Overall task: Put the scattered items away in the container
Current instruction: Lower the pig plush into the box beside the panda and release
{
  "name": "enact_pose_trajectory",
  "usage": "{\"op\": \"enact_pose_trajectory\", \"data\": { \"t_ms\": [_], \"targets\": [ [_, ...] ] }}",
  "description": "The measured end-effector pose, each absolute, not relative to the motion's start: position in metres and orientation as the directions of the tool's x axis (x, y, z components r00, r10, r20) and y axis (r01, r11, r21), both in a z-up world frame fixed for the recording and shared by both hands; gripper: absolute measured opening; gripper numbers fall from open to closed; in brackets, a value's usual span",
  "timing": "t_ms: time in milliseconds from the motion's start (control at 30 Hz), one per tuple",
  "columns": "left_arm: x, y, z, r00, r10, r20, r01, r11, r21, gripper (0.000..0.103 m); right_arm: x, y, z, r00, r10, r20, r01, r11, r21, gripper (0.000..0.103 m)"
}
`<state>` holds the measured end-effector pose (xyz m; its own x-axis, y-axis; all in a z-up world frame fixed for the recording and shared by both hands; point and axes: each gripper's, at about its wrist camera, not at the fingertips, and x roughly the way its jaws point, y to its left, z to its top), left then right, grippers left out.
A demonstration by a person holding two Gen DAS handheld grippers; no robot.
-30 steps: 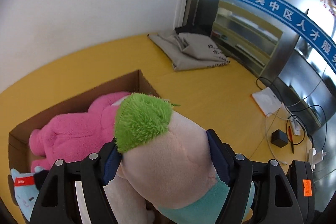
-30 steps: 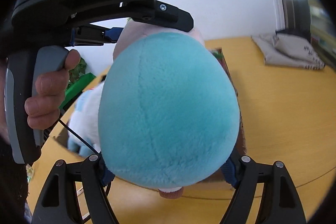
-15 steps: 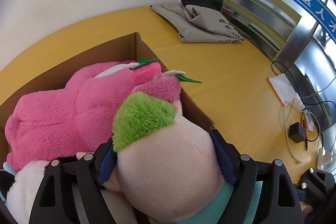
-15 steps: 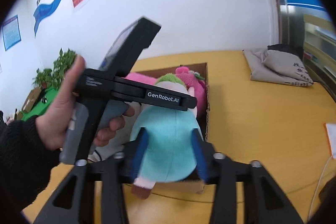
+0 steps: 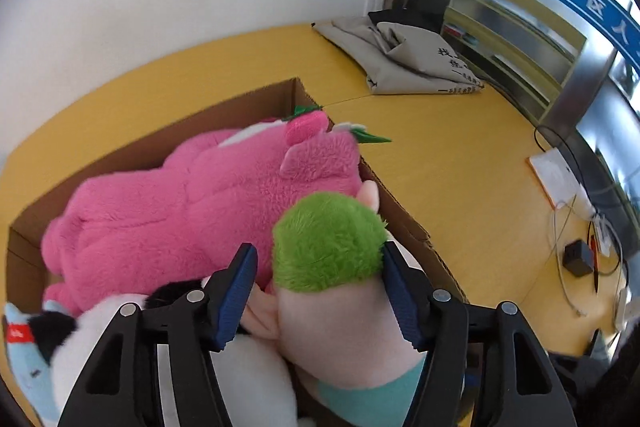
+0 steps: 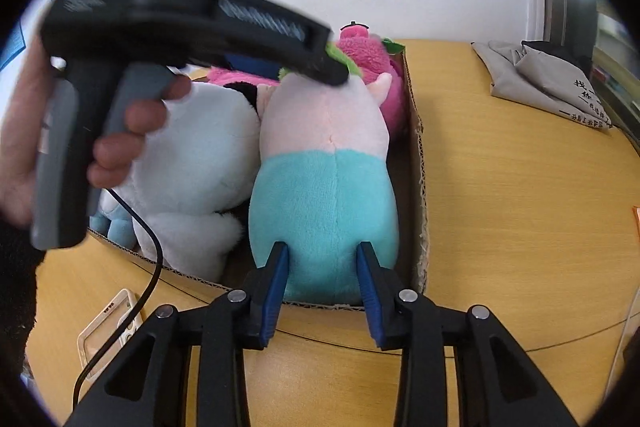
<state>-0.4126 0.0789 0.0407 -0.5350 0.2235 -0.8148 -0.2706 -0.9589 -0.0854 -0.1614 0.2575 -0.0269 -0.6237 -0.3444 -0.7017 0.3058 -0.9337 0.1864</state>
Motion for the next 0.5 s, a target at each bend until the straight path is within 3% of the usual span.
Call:
{"op": "enact_pose_trajectory", "data": {
  "t_ms": [133,167,233,300,400,433,500],
  "targets": [
    [-0.415,0.101,0.024,-0.573,0.166,-0.803,-0.291,-0.957,0.009,0.07,-0.156,0.258,-0.022,-0.635,-0.315,-0.706,0.276,-0.945,0.173,0.037],
    [-0.414,0.105,0.023,-0.578,0.158,-0.8,-0.287,-0.958,0.018,0.07,-0.16,0.255,-0.016,-0.636,-0.302,-0.71,0.272,-0.949,0.159,0.043],
    [-0.412,0.107,0.028,-0.589,0.149,-0.794,-0.265,-0.964,0.016,0.069,-0.16,0.254,-0.01,-0.634,-0.313,-0.707,0.285,-0.945,0.163,0.066],
    [-0.4,0.104,0.044,-0.61,0.175,-0.773,-0.268,-0.963,-0.006,0.068,-0.148,0.255,-0.001,-0.659,-0.299,-0.69,0.269,-0.951,0.155,0.078],
    [-0.369,0.092,0.072,-0.628,0.223,-0.745,-0.306,-0.952,-0.027,0.069,-0.126,0.261,0.014,-0.707,-0.271,-0.653,0.231,-0.961,0.149,0.078],
    [-0.354,0.083,0.082,-0.649,0.234,-0.724,-0.303,-0.952,-0.036,0.071,-0.119,0.265,0.019,-0.718,-0.268,-0.643,0.217,-0.963,0.159,0.078],
    [-0.318,0.064,0.101,-0.69,0.255,-0.677,-0.288,-0.955,-0.065,0.093,-0.104,0.27,0.027,-0.731,-0.264,-0.629,0.195,-0.965,0.178,0.079]
  ]
}}
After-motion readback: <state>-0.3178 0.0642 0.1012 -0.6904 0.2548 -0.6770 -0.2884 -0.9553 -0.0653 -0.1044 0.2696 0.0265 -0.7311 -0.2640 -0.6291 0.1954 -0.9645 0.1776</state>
